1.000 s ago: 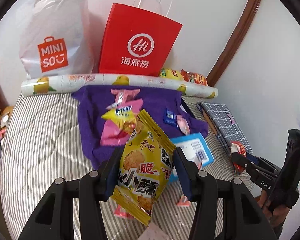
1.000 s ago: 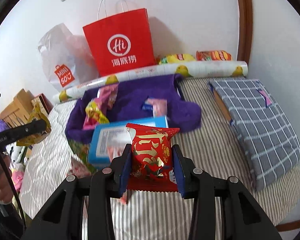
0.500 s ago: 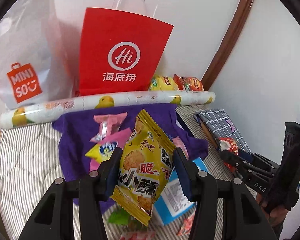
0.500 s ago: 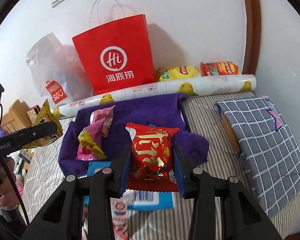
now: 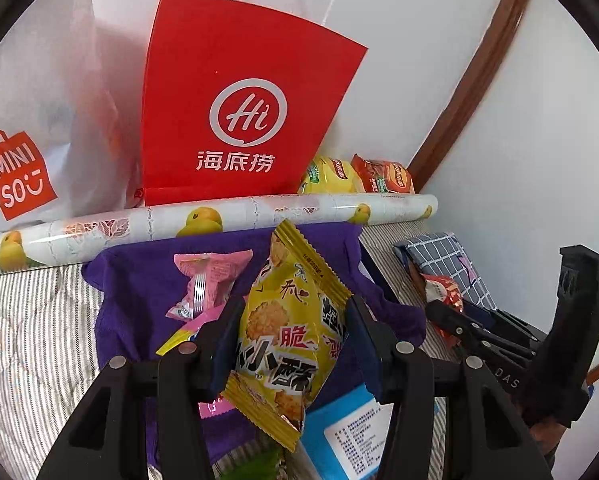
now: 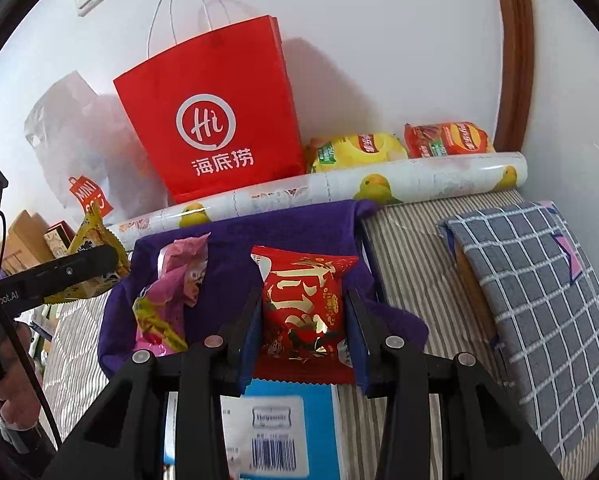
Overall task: Organize snacks
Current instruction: 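Carry the red packet and yellow snack bag over the purple towel with both tools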
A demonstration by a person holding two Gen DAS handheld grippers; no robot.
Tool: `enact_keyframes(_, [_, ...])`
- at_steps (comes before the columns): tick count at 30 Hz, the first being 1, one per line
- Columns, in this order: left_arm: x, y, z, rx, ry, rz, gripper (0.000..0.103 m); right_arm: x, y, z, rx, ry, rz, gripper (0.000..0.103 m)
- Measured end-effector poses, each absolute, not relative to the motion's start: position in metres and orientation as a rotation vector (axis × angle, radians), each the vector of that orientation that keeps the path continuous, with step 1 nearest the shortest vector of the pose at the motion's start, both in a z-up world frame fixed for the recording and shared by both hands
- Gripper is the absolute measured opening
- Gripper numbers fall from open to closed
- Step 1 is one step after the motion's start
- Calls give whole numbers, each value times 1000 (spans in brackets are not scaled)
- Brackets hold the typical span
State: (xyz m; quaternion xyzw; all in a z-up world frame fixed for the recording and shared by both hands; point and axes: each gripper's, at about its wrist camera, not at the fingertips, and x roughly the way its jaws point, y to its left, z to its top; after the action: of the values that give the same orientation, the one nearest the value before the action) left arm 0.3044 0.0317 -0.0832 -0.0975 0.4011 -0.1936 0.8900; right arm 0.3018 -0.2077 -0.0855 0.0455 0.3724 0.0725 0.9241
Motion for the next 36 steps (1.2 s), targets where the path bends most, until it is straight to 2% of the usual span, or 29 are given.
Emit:
enact_keyframes(22, [330, 69, -107, -262, 889, -290, 50, 348, -184, -104, 92, 803, 188, 39])
enact_keyframes(36, [337, 62, -118, -337, 899, -374, 50, 376, -181, -124, 77, 856, 230, 39])
